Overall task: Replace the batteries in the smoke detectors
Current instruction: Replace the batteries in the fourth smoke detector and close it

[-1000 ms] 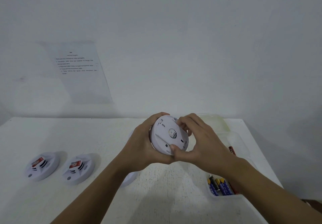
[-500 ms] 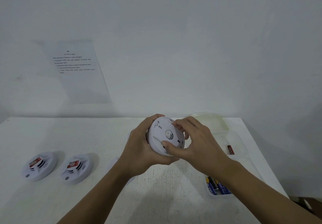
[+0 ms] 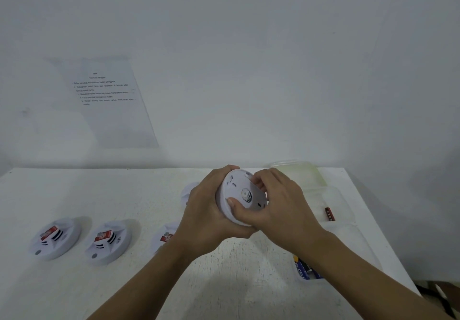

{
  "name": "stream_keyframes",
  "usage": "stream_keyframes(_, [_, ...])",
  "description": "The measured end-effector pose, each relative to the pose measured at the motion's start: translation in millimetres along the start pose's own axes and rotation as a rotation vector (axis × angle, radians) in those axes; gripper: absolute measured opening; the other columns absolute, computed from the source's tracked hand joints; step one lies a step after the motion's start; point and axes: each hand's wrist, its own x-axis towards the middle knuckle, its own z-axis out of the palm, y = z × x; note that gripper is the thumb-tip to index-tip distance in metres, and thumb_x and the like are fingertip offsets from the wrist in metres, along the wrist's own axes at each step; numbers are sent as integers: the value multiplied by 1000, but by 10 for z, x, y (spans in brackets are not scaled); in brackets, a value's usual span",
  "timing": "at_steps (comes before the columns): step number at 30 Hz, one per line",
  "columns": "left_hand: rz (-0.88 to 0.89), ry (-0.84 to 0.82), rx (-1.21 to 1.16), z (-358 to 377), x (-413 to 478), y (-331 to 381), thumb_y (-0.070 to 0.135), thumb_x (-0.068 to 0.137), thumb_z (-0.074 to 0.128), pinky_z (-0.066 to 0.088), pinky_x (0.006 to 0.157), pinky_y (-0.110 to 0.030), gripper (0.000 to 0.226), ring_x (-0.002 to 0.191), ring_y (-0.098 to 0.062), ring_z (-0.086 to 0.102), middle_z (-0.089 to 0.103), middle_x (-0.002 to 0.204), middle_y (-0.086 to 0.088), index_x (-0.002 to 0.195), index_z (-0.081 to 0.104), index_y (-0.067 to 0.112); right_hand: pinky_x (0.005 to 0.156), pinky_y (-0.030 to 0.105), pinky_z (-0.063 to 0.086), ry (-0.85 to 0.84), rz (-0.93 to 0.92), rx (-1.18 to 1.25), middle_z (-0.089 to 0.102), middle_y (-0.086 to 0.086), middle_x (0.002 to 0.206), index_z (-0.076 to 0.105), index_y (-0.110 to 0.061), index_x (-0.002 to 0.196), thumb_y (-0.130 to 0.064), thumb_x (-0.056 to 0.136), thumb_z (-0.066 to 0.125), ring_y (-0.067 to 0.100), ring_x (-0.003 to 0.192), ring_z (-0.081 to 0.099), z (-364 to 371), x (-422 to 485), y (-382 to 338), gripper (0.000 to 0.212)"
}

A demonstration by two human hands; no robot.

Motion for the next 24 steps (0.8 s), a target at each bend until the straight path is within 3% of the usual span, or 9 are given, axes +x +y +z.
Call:
stream_keyframes(3, [-1,0,24,25,-7,-14,42,54,91,50,88,-8,76,111,2,61,62,117,35,120,53,44,75,28,52,-17,22,-5,57,-9,94,59,-21,101,-81,68,46,9,89,55,-7,-1,10,70])
stream_keyframes(6, [7,11,56,47,-3,-40,38,53,92,51,91,-10,80,111,-2,61,66,114,25,122,52,43,77,26,50,-38,30,-30,56,-9,96,59,-20,104,-83,65,38,11,91,54,-18,12,-24,76])
stream_keyframes(9, [1,23,53,73,-12,-71,40,54,89,45,91,-2,78,112,9,57,60,116,24,121,49,43,79,21,45,-75,58,-60,53,-10,98,56,-22,108,-84,63,31,9,93,52,-17,10,-37,81])
stream_keyframes(13, [24,8,90,63,4,-105,34,53,93,52,95,-17,86,114,-8,60,65,121,10,129,54,29,75,22,49,-48,68,4,56,-11,96,58,-23,103,-83,66,41,7,91,54,2,4,27,72])
stream_keyframes(16, [59,-24,117,-3,62,-180,25,56,99,54,96,-25,89,116,-11,60,65,125,6,133,55,17,72,14,48,-43,67,95,56,-13,98,59,-27,103,-80,70,50,5,90,55,29,25,58,63])
stream_keyframes(18, [66,-33,137,-36,78,-240,38,59,96,52,100,-21,89,119,-7,59,63,129,15,136,53,24,72,13,50,-31,88,211,59,-15,97,62,-27,102,-77,74,60,3,90,58,15,39,68,57])
stream_keyframes(21, [29,-54,125,-64,46,-231,69,59,82,47,98,-9,85,118,6,56,56,125,40,134,45,56,79,24,58,-122,206,448,67,-14,100,67,-27,110,-70,77,58,4,91,65,-13,47,43,55])
stream_keyframes(22, [18,-66,145,-72,48,-196,73,56,81,50,96,-11,85,115,6,58,56,122,42,131,42,61,83,28,59,-160,242,490,69,-13,103,66,-28,114,-70,77,54,4,94,66,-9,44,40,57])
stream_keyframes(24, [-8,-110,221,-82,75,-143,67,49,87,55,83,-14,92,100,1,62,60,111,35,127,40,53,88,34,60,-200,312,560,70,-11,109,65,-28,118,-72,77,51,8,97,69,12,41,38,61])
